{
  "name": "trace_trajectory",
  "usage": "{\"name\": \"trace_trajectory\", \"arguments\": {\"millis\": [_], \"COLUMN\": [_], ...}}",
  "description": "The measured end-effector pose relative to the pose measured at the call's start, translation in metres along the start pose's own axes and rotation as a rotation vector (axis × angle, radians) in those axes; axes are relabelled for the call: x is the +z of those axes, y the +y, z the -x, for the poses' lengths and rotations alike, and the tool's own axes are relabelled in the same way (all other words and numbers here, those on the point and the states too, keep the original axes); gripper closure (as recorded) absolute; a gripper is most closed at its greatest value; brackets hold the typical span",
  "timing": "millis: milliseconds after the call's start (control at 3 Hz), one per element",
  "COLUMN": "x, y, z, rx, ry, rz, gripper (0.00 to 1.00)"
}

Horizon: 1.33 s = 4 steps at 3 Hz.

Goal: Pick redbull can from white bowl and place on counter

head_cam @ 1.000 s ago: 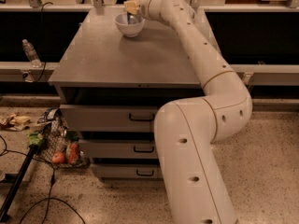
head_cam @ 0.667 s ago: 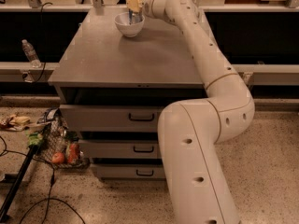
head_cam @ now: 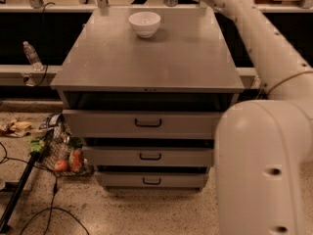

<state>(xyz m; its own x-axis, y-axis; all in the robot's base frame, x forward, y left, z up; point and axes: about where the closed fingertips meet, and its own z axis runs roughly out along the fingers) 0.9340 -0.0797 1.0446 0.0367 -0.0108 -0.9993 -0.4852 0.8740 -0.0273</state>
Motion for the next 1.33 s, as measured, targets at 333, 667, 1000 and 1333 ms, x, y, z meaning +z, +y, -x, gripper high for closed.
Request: {"name": "trace_trajectory", "arguments": {"millis": [333, 667, 1000, 1333], "x": [-0.083, -0.116, -0.135, -0.141], "y": [-0.021, 0.004, 0.046, 0.074], "z": [0.047, -0.010, -0.068, -0.095], "rx": [-0.009, 0.038, 0.090, 0.082], "ry": [-0.031, 0.066, 0.142, 0.172], "rz": [-0.076, 0.007, 0.165, 0.277], "gripper": [1.00, 1.00, 1.00, 1.00]}}
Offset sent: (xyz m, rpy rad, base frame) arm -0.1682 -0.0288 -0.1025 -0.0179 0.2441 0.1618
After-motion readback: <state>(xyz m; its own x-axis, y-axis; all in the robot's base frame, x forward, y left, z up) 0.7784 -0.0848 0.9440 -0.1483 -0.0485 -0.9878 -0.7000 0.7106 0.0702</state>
